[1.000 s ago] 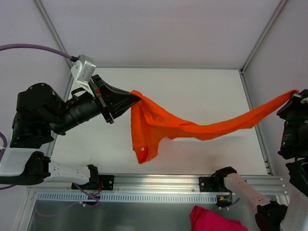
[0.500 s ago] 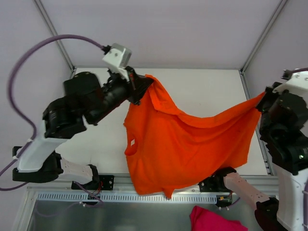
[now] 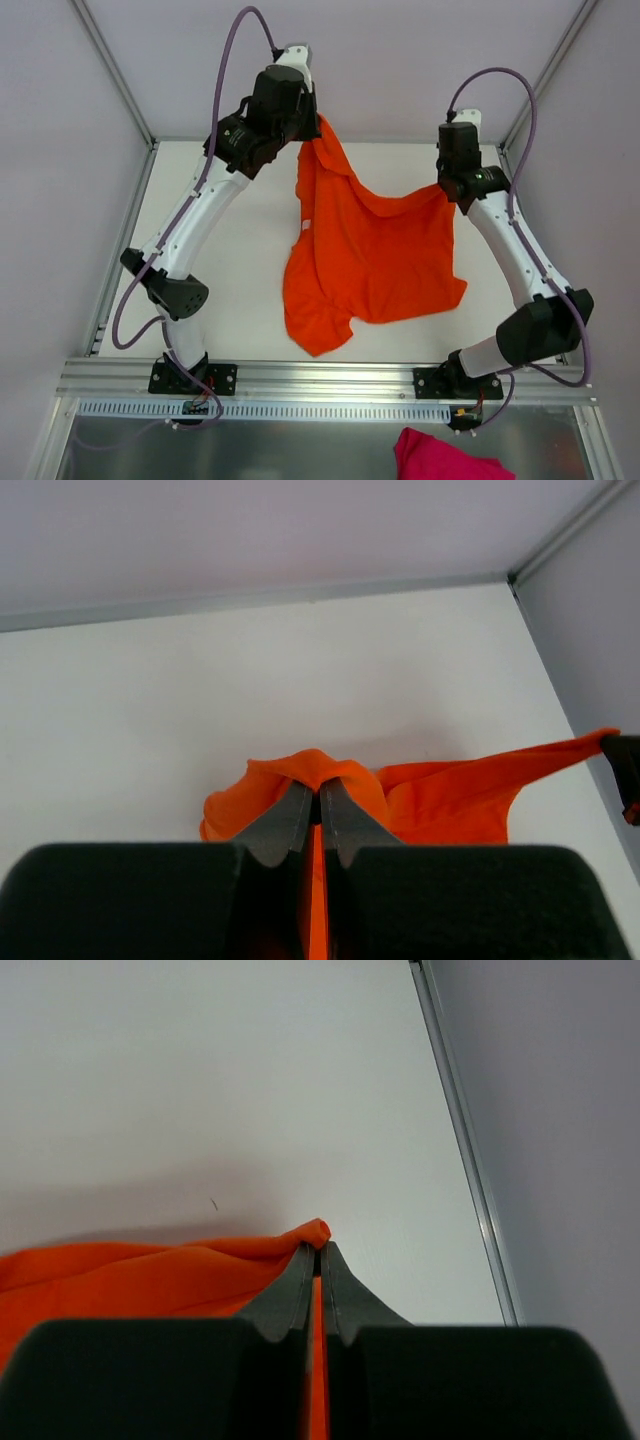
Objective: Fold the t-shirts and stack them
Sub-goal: Flatten out the tshirt
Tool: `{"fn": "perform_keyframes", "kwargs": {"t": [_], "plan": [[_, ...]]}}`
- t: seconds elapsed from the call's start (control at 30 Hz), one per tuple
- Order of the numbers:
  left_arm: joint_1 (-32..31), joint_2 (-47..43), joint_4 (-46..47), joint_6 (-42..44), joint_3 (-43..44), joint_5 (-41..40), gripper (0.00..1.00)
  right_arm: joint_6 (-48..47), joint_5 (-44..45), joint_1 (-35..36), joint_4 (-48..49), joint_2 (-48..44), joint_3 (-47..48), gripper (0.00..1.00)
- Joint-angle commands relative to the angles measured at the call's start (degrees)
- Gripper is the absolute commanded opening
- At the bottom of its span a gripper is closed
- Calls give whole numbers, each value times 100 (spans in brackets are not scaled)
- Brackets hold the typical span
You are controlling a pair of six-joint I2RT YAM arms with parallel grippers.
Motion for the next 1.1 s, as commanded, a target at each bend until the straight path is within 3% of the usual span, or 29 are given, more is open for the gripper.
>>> {"fn": "perform_keyframes", "kwargs": {"t": [0.0, 0.23, 0.43, 0.63, 0.77, 0.9, 1.07], "plan": [[406, 331, -25, -257, 956, 143, 0, -42, -11, -179, 684, 252, 1157, 1], [653, 210, 387, -547, 1194, 449, 0, -455, -10, -346, 569, 552, 2274, 1], [311, -756, 722, -565, 879, 750, 0, -499, -141, -346, 376, -387, 2258, 1], [-1516, -2127, 1082, 926, -237, -1094, 0, -648, -213, -197, 112, -2028, 1294, 1], [-2650, -2943, 1582, 1648, -879, -2290, 0, -938, 401, -100, 112, -3059, 720, 1], [-3861, -3542, 2687, 2789, -1485, -3528, 0, -1682, 1280, -91, 164, -3841, 483, 1], [-4251, -3816, 3384, 3337, -1706, -3812, 0, -2449, 2369, -91, 875, -4510, 105, 1]]}}
